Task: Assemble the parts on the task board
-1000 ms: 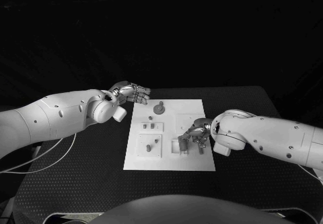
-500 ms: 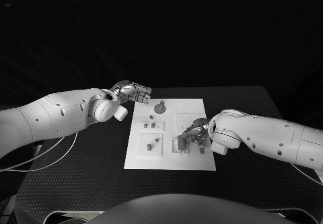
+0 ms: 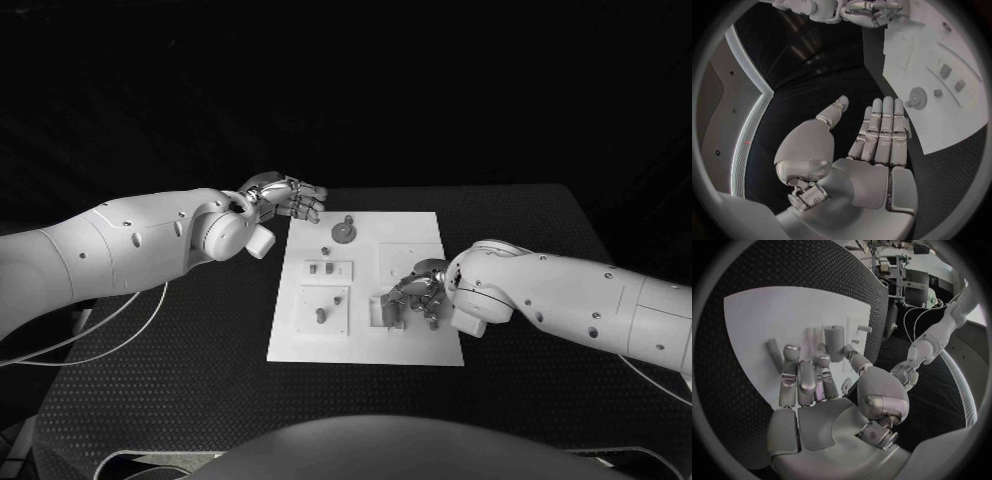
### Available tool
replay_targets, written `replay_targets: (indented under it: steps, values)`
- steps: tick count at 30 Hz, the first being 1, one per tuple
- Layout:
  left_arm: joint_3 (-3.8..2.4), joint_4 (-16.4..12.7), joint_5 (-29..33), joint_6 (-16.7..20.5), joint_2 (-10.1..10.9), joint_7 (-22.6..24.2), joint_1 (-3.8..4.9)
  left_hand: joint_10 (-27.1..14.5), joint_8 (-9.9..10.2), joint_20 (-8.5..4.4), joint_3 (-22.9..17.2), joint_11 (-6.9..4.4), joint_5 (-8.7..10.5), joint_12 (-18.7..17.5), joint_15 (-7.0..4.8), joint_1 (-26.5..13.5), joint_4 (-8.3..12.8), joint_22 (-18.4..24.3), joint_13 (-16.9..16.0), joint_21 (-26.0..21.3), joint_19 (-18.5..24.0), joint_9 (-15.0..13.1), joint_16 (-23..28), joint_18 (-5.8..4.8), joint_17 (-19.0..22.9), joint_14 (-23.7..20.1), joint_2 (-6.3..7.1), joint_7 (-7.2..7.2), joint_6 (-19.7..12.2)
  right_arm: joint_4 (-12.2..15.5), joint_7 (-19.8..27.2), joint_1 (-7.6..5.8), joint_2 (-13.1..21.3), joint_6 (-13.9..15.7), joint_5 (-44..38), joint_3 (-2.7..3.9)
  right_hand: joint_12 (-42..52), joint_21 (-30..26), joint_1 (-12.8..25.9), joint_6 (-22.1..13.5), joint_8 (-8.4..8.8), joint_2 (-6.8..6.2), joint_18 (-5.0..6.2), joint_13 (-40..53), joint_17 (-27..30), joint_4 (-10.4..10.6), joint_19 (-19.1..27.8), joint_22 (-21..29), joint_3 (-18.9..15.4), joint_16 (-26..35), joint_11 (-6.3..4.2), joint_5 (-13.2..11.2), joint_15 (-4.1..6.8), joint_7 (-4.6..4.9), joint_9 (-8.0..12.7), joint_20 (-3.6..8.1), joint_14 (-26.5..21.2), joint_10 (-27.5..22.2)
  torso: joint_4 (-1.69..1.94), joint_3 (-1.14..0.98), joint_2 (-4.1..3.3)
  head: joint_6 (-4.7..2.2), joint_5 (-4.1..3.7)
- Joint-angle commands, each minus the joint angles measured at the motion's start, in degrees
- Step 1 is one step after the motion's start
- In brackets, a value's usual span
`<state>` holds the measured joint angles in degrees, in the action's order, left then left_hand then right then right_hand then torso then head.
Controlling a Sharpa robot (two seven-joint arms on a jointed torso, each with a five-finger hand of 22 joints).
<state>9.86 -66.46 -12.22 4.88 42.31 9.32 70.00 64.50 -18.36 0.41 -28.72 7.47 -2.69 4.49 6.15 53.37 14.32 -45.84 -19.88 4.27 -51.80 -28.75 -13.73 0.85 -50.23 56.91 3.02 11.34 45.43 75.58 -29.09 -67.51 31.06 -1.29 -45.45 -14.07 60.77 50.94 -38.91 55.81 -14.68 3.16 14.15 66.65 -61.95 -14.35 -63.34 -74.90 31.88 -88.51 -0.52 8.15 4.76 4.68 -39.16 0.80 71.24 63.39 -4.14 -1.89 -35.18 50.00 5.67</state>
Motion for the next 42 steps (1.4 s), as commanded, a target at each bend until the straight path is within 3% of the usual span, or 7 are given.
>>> replay_targets:
  steps: [1, 13, 18, 22, 30, 37, 42]
  values:
    - [-0.03, -0.12, -0.12, -0.81, -0.09, 0.32, 0.05, 0.01, -0.17, 0.07, 0.07, 0.01, -0.16, -0.06, 0.03, -0.57, -0.27, 0.06, -0.04, -0.2, 0.21, 0.1, 0.4, -0.23, -0.07, 0.1, -0.14, -0.16, 0.22, -0.07, 0.14, 0.23, -0.3, -0.01, -0.57, -0.07, 0.12, -0.17, 0.53, 1.26, 0.39, -0.05, 0.85, -0.08, 0.05, 0.38, 0.25, -1.01, 0.04, -0.05, 0.08, 0.32, 1.59, 1.2, 0.1, -0.04, 1.19, -0.44, 0.01, 0.01, -0.01, 0.0, 0.02]
    - [-0.04, -0.07, -0.13, -0.86, -0.06, 0.25, 0.05, 0.0, -0.16, 0.08, 0.07, 0.02, -0.16, -0.07, 0.03, -0.57, -0.3, 0.07, -0.04, -0.19, 0.22, 0.11, 0.43, -0.23, -0.09, 0.1, -0.14, -0.14, 0.21, 0.13, 0.48, 0.37, -0.42, 0.31, -0.38, -0.06, 0.18, -0.26, 1.45, 1.15, 0.55, -0.7, 0.85, -0.14, 0.07, 1.22, 0.33, -1.01, 0.04, -0.01, 0.14, 0.3, 1.54, 1.25, 0.18, -0.07, 1.03, -0.61, -0.01, 0.02, -0.01, 0.0, 0.1]
    - [-0.04, -0.07, -0.14, -0.92, -0.1, 0.22, 0.05, 0.0, -0.16, 0.08, 0.07, 0.02, -0.15, -0.07, 0.03, -0.58, -0.31, 0.07, -0.04, -0.19, 0.23, 0.11, 0.43, -0.23, -0.1, 0.1, -0.14, -0.14, 0.2, 0.16, 0.55, 0.38, -0.55, 0.18, -0.24, -0.06, 0.27, -0.36, 3.0, 1.07, 0.69, -2.16, 0.85, -0.21, 0.14, 2.69, 0.34, -1.0, 0.0, 0.05, 0.17, 0.34, 1.52, 1.25, 0.26, -0.02, 0.89, -0.72, 0.0, 0.01, -0.01, 0.0, 0.1]
    - [-0.04, -0.07, -0.15, -0.89, -0.09, 0.21, 0.05, 0.0, -0.15, 0.08, 0.08, 0.02, -0.15, -0.07, 0.03, -0.58, -0.31, 0.07, -0.04, -0.19, 0.23, 0.11, 0.44, -0.23, -0.1, 0.1, -0.14, -0.14, 0.2, 0.18, 0.61, 0.38, -0.68, -0.69, -0.23, -0.06, 0.32, -0.49, 4.76, 0.93, 0.87, -4.67, 0.85, -0.29, 0.25, 4.35, 0.44, -1.0, 0.23, 0.12, 0.18, 0.36, 1.53, 1.28, 0.37, 0.13, 0.7, -0.92, -0.02, 0.03, 0.01, 0.0, 0.06]
    - [-0.04, -0.09, -0.21, -0.88, -0.07, 0.17, 0.05, -0.01, -0.15, 0.08, 0.08, 0.02, -0.15, -0.08, 0.03, -0.57, -0.32, 0.07, -0.04, -0.19, 0.24, 0.12, 0.46, -0.23, -0.11, 0.1, -0.12, -0.13, 0.19, 0.09, 0.77, 0.41, -0.83, -1.14, -0.27, -0.06, 0.36, -0.56, 4.71, 0.53, 1.12, -7.3, 0.85, -0.37, 0.96, 5.0, 0.58, -1.05, 1.21, 0.29, 0.3, 0.3, 1.42, 1.43, 0.45, 0.23, 0.01, -1.33, -0.02, 0.01, 0.0, 0.0, 0.09]
    - [-0.04, -0.09, -0.23, -0.89, -0.03, 0.11, 0.05, -0.02, -0.14, 0.08, 0.08, 0.02, -0.15, -0.08, 0.04, -0.57, -0.32, 0.08, -0.04, -0.19, 0.25, 0.12, 0.47, -0.23, -0.12, 0.09, -0.11, -0.13, 0.18, 0.19, 1.28, 0.43, -0.79, -0.6, -0.83, -0.06, 0.38, -0.6, 4.59, 0.15, 1.32, -8.3, 0.85, -0.4, 1.19, 5.21, 0.66, -1.06, 1.53, 0.37, 0.42, 0.28, 1.31, 1.56, 0.51, 0.19, -0.25, -1.56, -0.04, 0.0, 0.01, 0.0, 0.11]
    - [-0.04, -0.08, -0.23, -0.95, -0.04, 0.11, 0.05, -0.02, -0.14, 0.08, 0.08, 0.02, -0.16, -0.09, 0.03, -0.56, -0.32, 0.08, -0.04, -0.19, 0.25, 0.12, 0.48, -0.23, -0.13, 0.09, -0.11, -0.13, 0.18, 0.53, 2.37, 0.43, -0.45, 0.88, -2.52, -0.06, 0.54, -0.52, 3.75, 0.12, 1.3, -7.82, 0.85, -0.38, 1.01, 4.79, 0.61, -1.1, 1.9, 0.34, 0.48, 0.26, 1.25, 1.61, 0.45, 0.2, -0.15, -1.61, -0.03, 0.0, 0.0, 0.0, 0.07]
